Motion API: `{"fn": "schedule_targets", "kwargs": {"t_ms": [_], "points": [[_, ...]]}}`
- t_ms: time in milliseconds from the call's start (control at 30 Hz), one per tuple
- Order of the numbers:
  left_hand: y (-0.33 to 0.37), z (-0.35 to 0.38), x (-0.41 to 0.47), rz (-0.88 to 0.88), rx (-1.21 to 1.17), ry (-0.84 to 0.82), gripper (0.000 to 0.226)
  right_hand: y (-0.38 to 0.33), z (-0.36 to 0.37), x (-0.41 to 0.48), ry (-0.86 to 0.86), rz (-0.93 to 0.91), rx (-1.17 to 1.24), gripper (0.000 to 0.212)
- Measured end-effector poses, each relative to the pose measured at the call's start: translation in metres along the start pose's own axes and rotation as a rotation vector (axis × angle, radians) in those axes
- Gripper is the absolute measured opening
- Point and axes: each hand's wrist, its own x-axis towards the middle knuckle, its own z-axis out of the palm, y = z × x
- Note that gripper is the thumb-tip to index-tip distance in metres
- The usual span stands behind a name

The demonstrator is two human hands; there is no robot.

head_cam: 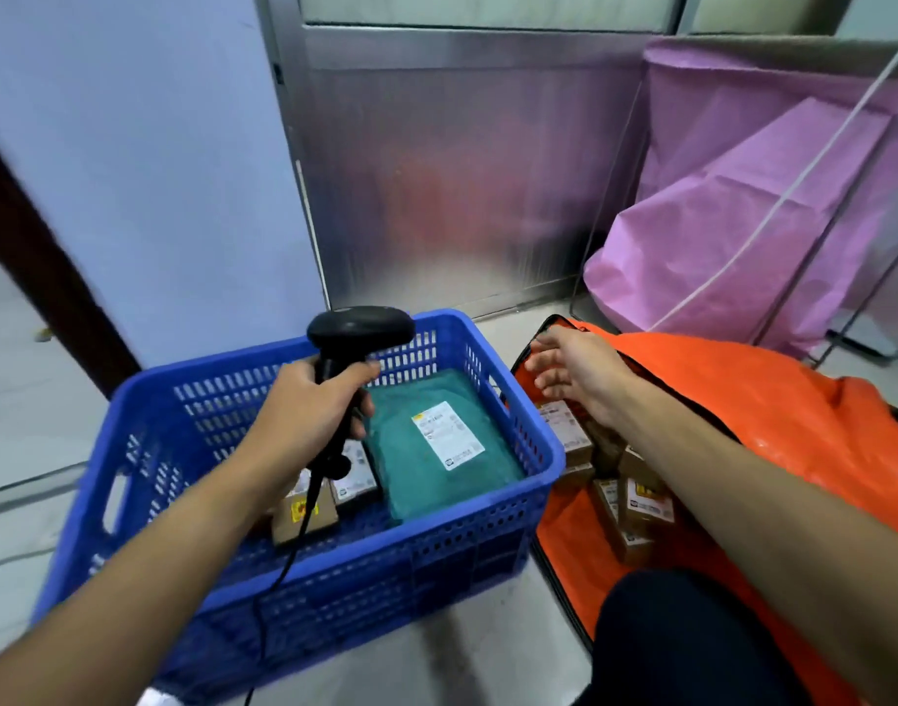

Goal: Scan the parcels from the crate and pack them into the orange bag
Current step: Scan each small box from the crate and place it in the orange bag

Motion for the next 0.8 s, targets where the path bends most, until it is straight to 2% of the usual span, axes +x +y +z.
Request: {"fn": "schedule_targets", "kwargs": {"t_ms": [200, 400, 700, 733, 800], "points": [[-0.006, -0.05, -0.013, -0.022, -0.125, 0.046, 0.031, -0.029, 0.075, -0.011, -0.133, -0.049, -0.193, 0.013], [-0.025, -0.077, -0.004, -0.127, -0.236, 0.096, 0.032, -0.005, 0.158, -0.005, -0.293, -0.06, -0.365, 0.012], [-0.046, -0.137, 0.032, -0.154, -0.025, 0.105, 0.023, 0.09, 0.269, 0.042, -0.537, 0.145, -0.713, 0.024], [-0.048, -0.143, 0.034, -0.155, -0.012, 0.107, 0.024, 0.101, 0.28, 0.049, -0.557, 0.162, -0.78, 0.026], [-0.055, -0.153, 0.038, -0.154, 0.097, 0.116, 0.03, 0.121, 0.298, 0.06, -0.604, 0.117, -1.077, 0.033]]}}
